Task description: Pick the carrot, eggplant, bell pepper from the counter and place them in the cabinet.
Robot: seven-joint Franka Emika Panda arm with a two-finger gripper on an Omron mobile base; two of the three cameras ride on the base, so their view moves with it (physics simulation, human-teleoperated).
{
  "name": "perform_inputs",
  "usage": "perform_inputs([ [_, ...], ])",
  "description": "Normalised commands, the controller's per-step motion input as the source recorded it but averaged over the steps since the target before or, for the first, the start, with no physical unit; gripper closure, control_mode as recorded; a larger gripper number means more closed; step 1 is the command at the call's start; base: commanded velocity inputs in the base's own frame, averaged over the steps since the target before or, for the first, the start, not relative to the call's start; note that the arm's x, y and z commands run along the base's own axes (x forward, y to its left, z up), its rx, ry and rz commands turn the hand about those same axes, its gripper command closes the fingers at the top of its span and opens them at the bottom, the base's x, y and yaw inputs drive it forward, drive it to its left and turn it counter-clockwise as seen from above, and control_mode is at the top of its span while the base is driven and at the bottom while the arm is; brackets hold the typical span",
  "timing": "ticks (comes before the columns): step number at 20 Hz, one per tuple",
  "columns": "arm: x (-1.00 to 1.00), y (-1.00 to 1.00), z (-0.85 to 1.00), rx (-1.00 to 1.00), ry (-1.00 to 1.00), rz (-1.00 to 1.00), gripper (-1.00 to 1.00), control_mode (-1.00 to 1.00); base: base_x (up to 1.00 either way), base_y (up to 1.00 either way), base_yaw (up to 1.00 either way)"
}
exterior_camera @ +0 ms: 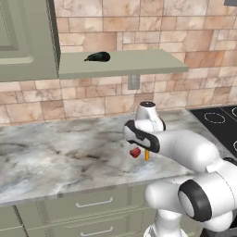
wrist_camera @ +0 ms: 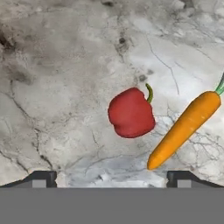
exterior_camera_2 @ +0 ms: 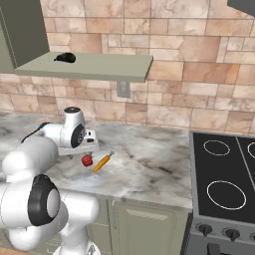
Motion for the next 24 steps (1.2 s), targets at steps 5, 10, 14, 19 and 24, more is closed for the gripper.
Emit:
perform_inputs([
  [5, 0.23, 0.0, -0.9, -0.04, -0.07, 0.0, -1.0, -1.0, 0.0, 0.0, 0.0],
  [10, 0.29, -0.05, -0.27, -0.01, -0.16, 0.0, -1.0, -1.0, 0.0, 0.0, 0.0],
  [14, 0.16, 0.0, 0.0, 0.0, -0.2, 0.0, -1.0, -1.0, 0.0, 0.0, 0.0],
  [19, 0.12, 0.0, -0.17, 0.0, -0.11, 0.0, -1.0, -1.0, 0.0, 0.0, 0.0],
  [24, 0.37, 0.0, -0.62, 0.0, 0.0, 0.01, 1.0, -1.0, 0.0, 0.0, 0.0],
])
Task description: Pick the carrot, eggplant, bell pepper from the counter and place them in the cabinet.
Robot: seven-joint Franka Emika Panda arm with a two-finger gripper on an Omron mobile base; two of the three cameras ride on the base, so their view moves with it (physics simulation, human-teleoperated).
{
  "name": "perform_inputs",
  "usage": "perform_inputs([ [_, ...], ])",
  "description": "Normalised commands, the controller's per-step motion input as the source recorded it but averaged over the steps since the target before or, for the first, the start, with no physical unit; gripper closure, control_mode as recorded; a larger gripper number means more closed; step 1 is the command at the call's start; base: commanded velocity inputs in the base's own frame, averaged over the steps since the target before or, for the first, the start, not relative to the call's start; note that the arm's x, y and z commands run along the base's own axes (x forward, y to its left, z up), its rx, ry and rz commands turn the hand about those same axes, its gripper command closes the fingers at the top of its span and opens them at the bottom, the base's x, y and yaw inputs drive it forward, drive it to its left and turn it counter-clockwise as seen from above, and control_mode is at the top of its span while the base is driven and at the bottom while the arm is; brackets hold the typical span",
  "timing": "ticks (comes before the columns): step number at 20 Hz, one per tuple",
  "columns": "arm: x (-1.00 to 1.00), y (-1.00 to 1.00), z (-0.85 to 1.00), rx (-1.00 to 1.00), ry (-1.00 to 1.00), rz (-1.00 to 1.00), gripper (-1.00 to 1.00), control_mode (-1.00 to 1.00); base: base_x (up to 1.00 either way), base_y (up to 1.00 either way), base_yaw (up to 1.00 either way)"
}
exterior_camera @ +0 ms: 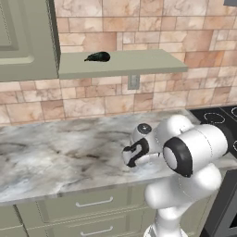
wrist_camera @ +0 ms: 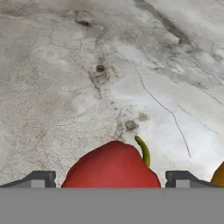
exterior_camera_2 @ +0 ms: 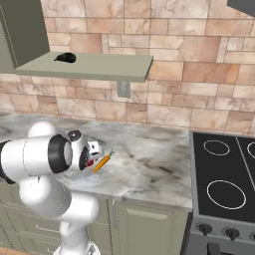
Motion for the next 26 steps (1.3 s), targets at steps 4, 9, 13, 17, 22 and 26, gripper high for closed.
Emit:
perform_inputs([
  [4, 0.12, -0.09, -0.31, 0.0, -0.02, 0.0, 1.0, -1.0, 0.0, 0.0, 0.0],
  [9, -0.68, -0.16, -0.49, 0.04, 0.05, 0.0, 1.0, -1.0, 0.0, 0.0, 0.0],
  [13, -1.0, -0.07, 0.54, 0.02, -0.19, 0.0, 1.0, -1.0, 0.0, 0.0, 0.0],
  [17, -0.74, -0.01, 1.0, 0.0, -0.16, 0.0, 1.0, -1.0, 0.0, 0.0, 0.0],
  [22, -0.39, 0.0, 1.0, 0.0, 0.0, -0.1, 1.0, -1.0, 0.0, 0.0, 0.0],
  [26, -0.48, -0.08, 1.0, 0.0, -0.01, -0.12, 1.0, -1.0, 0.0, 0.0, 0.0],
])
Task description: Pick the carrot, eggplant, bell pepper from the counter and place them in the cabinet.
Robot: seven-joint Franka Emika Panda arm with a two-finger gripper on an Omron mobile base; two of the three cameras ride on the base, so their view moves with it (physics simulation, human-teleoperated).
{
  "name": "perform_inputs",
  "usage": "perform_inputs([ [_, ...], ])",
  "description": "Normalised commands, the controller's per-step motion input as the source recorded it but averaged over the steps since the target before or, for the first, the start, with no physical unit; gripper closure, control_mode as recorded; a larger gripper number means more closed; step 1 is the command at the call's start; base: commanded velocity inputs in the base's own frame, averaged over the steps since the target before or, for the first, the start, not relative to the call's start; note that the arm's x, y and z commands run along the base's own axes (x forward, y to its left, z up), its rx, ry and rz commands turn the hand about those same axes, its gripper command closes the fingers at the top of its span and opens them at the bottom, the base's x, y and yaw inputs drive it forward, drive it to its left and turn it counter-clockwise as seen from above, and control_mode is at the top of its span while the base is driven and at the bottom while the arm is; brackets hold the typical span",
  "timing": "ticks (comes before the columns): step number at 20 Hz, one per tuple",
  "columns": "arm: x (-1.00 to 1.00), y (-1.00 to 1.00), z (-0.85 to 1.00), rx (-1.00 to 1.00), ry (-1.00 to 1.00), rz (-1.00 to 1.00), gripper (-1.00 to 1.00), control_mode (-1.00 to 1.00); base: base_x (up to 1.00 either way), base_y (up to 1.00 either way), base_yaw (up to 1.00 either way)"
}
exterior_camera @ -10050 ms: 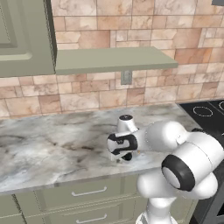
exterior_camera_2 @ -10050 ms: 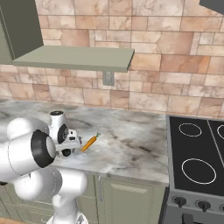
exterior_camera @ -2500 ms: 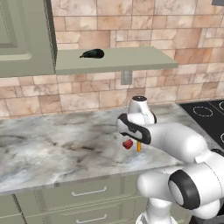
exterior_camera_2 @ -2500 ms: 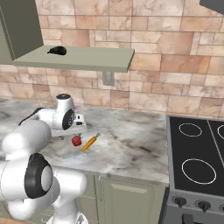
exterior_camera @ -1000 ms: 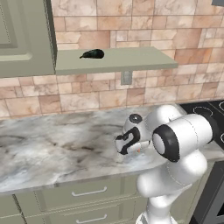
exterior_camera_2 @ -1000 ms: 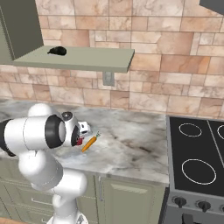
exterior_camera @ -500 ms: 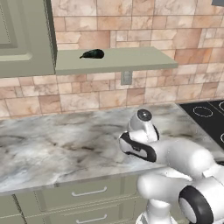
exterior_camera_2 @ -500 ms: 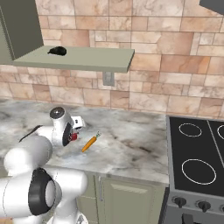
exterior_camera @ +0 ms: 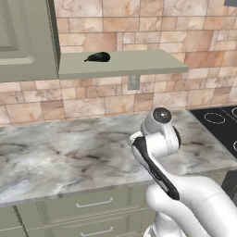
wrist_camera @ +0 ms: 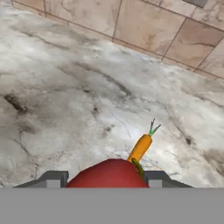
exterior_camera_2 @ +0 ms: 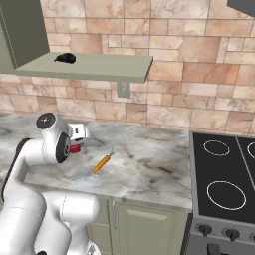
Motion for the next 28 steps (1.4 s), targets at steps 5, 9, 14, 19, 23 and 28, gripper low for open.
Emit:
perform_inputs([
  [5, -0.44, -0.16, 1.0, 0.0, -0.08, -0.01, 1.0, -1.0, 0.0, 0.0, 0.0],
  [9, -0.34, -0.07, 1.0, 0.0, -0.08, 0.0, 1.0, -1.0, 0.0, 0.0, 0.0],
  [14, -0.16, 0.0, 1.0, 0.0, -0.15, 0.03, 1.0, -1.0, 0.0, 0.0, 0.0],
  [19, -0.02, 0.0, 1.0, 0.0, -0.22, 0.04, 1.0, -1.0, 0.0, 0.0, 0.0],
  [23, 0.0, 0.0, 1.0, 0.02, -0.29, 0.09, 1.0, -1.0, 0.0, 0.0, 0.0],
  [28, 0.31, 0.0, 1.0, 0.04, -0.23, 0.13, 1.0, -1.0, 0.0, 0.0, 0.0],
])
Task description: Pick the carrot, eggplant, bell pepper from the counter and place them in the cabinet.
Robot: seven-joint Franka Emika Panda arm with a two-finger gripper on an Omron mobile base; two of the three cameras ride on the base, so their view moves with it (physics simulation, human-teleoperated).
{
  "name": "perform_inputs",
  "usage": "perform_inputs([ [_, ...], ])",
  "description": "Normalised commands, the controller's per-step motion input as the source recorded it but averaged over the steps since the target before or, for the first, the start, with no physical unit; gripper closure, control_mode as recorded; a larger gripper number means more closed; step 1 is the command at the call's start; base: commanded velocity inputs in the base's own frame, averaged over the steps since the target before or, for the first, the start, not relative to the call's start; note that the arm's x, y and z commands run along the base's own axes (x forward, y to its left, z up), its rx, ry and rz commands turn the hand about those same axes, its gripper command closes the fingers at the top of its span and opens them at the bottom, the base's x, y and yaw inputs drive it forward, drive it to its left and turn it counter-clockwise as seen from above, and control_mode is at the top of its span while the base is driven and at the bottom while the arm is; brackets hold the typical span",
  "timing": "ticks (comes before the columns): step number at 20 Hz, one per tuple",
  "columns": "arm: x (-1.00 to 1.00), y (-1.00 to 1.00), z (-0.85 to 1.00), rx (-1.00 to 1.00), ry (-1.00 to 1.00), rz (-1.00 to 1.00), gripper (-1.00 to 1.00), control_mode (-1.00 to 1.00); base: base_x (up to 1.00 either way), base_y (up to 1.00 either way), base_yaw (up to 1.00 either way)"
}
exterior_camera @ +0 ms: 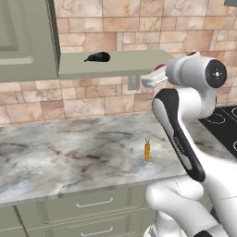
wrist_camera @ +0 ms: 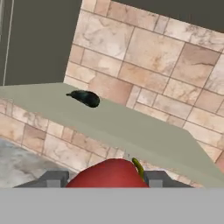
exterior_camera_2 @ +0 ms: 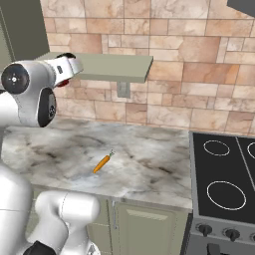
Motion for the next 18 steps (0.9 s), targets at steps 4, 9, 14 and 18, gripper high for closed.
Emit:
perform_inputs([
  [4, 0.68, 0.0, 1.0, 0.08, -0.1, 0.1, 1.0, -1.0, 0.0, 0.0, 0.0],
  [9, 0.98, 0.02, 0.32, 0.02, 0.24, 0.09, 1.0, -1.0, 0.0, 0.0, 0.0],
  [14, 1.0, 0.42, -0.62, -0.03, 0.55, 0.05, 1.0, -1.0, 0.0, 0.0, 0.0],
  [18, 1.0, 0.59, -0.74, -0.03, 0.24, 0.03, 1.0, -1.0, 0.0, 0.0, 0.0],
])
